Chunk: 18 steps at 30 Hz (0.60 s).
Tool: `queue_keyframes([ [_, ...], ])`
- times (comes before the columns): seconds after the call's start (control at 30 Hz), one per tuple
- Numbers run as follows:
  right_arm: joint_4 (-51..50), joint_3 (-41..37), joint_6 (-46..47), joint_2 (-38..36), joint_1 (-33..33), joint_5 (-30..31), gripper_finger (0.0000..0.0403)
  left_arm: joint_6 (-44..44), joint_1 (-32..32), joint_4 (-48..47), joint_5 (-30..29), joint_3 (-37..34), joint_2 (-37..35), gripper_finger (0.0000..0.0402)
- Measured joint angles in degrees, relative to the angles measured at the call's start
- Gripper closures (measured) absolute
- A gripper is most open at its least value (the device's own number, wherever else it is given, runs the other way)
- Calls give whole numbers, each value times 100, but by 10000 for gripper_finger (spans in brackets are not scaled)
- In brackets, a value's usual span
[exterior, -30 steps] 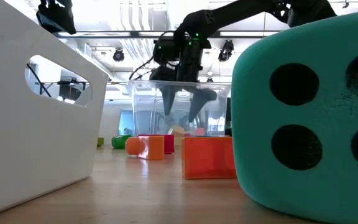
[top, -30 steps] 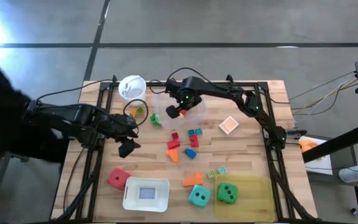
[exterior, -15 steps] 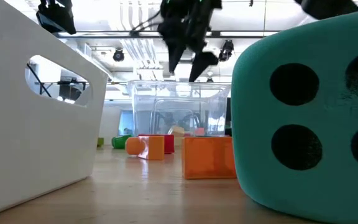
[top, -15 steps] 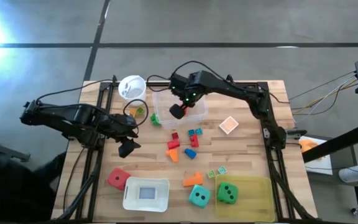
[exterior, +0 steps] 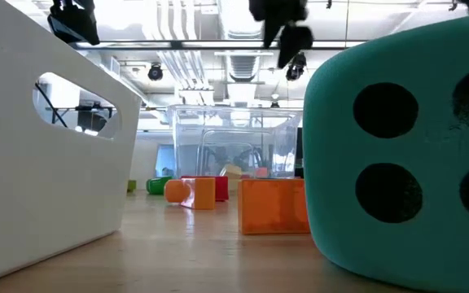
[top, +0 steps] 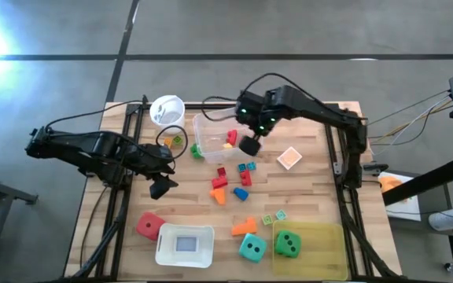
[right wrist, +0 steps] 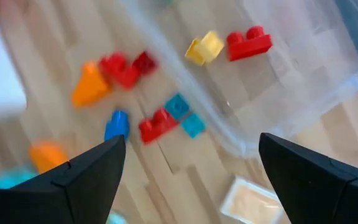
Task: Pick & Place Toys
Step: Put the orange deck of cards into the white bin
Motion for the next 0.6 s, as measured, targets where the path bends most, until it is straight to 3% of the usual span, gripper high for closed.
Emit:
queue_keyframes([
  [0.17, 9, -836, -1181, -833, 315, -87, 42, 17, -16, -5, 1, 0, 0, 139],
  [0.3, 34, -1522, -933, -1354, 421, -42, 42, 17, -17, -9, 21, 0, 0, 139],
  [0.37, 97, -1885, 36, -1554, 412, 115, 42, 12, -17, -7, 23, 0, 0, 139],
  [0.5, 238, -2595, 3474, -1926, 406, 915, 42, -50, -17, -7, 44, 0, 0, 139],
  [0.6, 509, -3176, 4755, -2098, 425, 1125, 42, -83, -17, -3, 44, 0, 0, 139],
])
